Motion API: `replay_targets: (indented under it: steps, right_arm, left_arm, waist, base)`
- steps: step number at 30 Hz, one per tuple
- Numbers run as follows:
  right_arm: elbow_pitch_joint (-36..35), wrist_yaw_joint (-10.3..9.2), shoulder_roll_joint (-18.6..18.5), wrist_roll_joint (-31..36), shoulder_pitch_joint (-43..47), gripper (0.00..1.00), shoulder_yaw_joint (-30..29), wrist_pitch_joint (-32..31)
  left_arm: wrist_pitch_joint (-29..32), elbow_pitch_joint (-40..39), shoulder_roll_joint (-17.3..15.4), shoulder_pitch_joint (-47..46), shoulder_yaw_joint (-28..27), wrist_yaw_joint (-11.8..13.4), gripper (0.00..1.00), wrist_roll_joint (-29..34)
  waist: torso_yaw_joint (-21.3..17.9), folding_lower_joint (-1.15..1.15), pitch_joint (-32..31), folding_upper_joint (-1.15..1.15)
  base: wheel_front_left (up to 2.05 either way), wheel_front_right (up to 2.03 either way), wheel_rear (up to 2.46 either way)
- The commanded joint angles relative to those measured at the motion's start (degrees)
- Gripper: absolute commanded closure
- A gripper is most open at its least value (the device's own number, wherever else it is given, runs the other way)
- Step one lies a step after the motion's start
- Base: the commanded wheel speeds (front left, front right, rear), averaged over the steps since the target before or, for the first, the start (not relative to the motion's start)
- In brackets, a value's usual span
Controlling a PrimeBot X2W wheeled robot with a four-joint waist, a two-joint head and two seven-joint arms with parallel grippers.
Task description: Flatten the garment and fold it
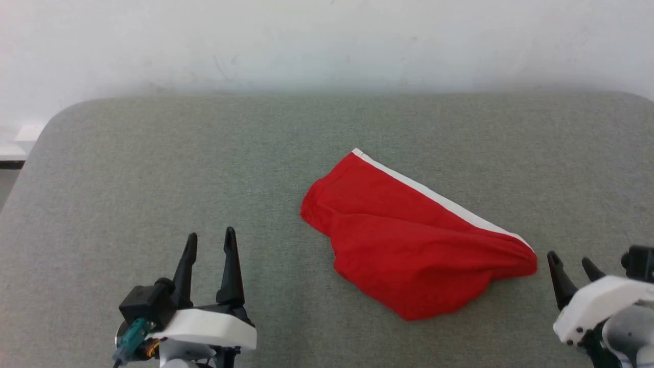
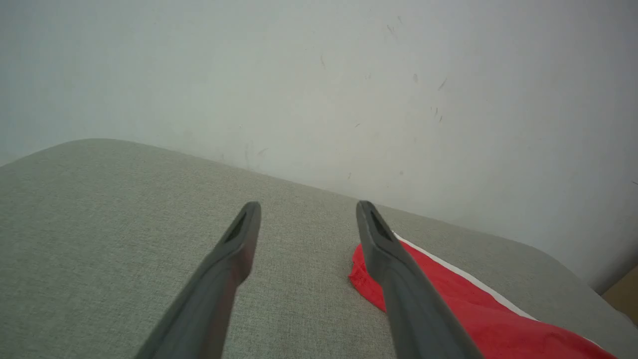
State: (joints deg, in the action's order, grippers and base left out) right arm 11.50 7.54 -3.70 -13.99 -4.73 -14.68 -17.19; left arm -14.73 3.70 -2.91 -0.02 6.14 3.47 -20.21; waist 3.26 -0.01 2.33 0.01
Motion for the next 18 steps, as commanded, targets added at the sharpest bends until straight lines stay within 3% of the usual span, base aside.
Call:
replay_targets:
  steps: [1,4,7,18]
  right_arm:
    - [-1.7,-0.05,0.5,-0.3,2.1,0.00,-0.5,0.7]
    - [-4.7,-0.05,0.8,-2.7,5.0,0.00,-0.5,1.2]
    - [-6.3,-0.05,0.8,-5.3,6.7,0.00,0.3,1.9]
    - [-8.3,-0.05,0.8,-7.3,5.3,0.00,4.7,2.4]
  left_arm:
    - [-0.3,1.2,0.0,-1.1,0.4,-0.5,0.00,-0.5]
    - [0.6,5.2,0.0,-4.7,1.4,-0.6,0.00,-1.4]
    - [5.2,10.0,0.0,-10.7,1.9,-0.3,0.00,-2.3]
    - [40.3,30.7,-4.3,-34.3,9.1,1.8,0.00,2.0]
  waist:
    - [-0.8,0.01,0.2,-0.01]
    - [-2.0,0.01,1.0,-0.01]
    - [-3.5,0.01,2.0,-0.01]
    - [-10.2,0.01,6.8,-0.01]
  base:
    - [0.00,0.00,0.00]
    - [0.00,0.00,0.00]
    - [0.00,0.00,0.00]
    - [0.00,0.00,0.00]
